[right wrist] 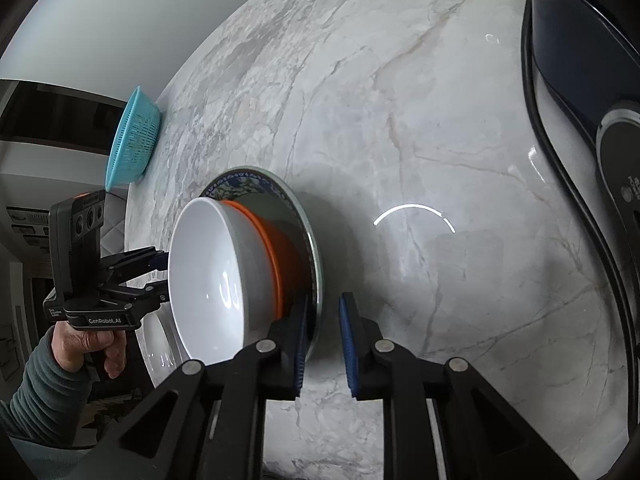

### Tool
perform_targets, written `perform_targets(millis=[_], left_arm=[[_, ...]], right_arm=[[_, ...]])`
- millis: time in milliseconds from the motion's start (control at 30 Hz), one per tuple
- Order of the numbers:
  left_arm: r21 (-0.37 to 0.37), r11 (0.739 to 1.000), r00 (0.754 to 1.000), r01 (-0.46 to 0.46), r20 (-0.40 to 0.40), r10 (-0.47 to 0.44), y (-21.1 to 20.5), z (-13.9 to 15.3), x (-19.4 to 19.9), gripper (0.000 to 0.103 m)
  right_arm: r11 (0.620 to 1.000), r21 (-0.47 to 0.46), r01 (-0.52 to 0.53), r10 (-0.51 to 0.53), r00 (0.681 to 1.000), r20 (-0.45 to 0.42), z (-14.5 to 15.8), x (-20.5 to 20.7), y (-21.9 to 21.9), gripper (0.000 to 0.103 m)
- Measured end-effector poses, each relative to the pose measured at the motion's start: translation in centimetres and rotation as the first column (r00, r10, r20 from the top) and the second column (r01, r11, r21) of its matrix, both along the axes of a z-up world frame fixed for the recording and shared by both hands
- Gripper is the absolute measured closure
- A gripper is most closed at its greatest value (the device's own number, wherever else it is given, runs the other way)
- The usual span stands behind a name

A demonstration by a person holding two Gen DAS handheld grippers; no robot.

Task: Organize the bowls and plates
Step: 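Close both tools on the rim of the nested bowl stack, then lift and carry the nested bowls with both tools over the plate stack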

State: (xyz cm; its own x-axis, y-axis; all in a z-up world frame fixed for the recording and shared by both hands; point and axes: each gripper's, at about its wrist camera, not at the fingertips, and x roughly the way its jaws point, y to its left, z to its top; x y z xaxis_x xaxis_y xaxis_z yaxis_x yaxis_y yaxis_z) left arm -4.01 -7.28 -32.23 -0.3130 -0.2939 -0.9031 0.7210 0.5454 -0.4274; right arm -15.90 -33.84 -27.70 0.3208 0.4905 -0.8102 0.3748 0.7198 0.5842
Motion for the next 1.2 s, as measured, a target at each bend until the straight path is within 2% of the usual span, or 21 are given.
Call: perform_targets(millis=[133, 333, 400, 533, 633, 667, 733, 867, 1200], left_arm=[[-0.013, 1.000, 1.000, -0.016, -0.013, 0.016, 0.5, -0.1, 0.4, 0.047], [-0.034, 0.999, 1.000, -0.019, -0.001, 0.019, 0.7, 0.6, 0.2, 0.061], [-0.036, 0.999, 1.000, -0.027, -0.011, 0.026, 0.5, 0.7, 0.1, 0.069], [-0.011, 1.000, 1.000, -0.019, 0.013, 0.019, -0.1, 1.3, -0.4, 0.075], [-0.011, 1.000, 1.000, -0.009, 0.021, 0.009, -0.5, 1.6, -0.9, 0.086], [-0.013, 1.000, 1.000, -0.010, 0.017, 0.011, -0.8, 1.7, -1.1, 0.093], [0.003, 1.000, 0.999, -0.020, 0.029, 0.020, -1.3, 1.7, -1.3, 0.093], [-0.010, 0.998, 0.998, -0.062, -0.024, 0.062, -1.2, 1.3, -0.7, 0.094], [-0.024, 0.998, 0.997, -0.066, -0.044, 0.065, -0.3, 1.0, -0.2, 0.094]], right_arm=[[1.000, 0.000, 0.000, 0.000, 1.000, 0.010, -0.1, 0.2, 0.0, 0.086], [1.000, -0.011, -0.028, 0.029, 0.999, 0.014, 0.0, 0.6, 0.2, 0.086], [0.999, -0.018, -0.039, 0.039, 0.999, 0.018, 0.2, 0.8, 0.5, 0.092], [0.999, -0.025, -0.024, 0.025, 1.000, 0.017, 0.2, 0.9, 0.7, 0.092], [0.999, -0.021, -0.024, 0.024, 1.000, 0.017, 0.1, 0.9, 0.6, 0.092], [0.999, -0.022, -0.024, 0.025, 1.000, 0.018, 0.1, 0.9, 0.6, 0.092], [1.000, -0.017, -0.020, 0.021, 1.000, 0.019, 0.1, 0.9, 0.7, 0.092], [1.000, -0.010, -0.014, 0.014, 1.000, 0.020, 0.1, 0.9, 0.7, 0.092], [0.999, 0.040, -0.003, 0.002, 0.999, 0.037, 0.2, 0.7, 0.2, 0.094]])
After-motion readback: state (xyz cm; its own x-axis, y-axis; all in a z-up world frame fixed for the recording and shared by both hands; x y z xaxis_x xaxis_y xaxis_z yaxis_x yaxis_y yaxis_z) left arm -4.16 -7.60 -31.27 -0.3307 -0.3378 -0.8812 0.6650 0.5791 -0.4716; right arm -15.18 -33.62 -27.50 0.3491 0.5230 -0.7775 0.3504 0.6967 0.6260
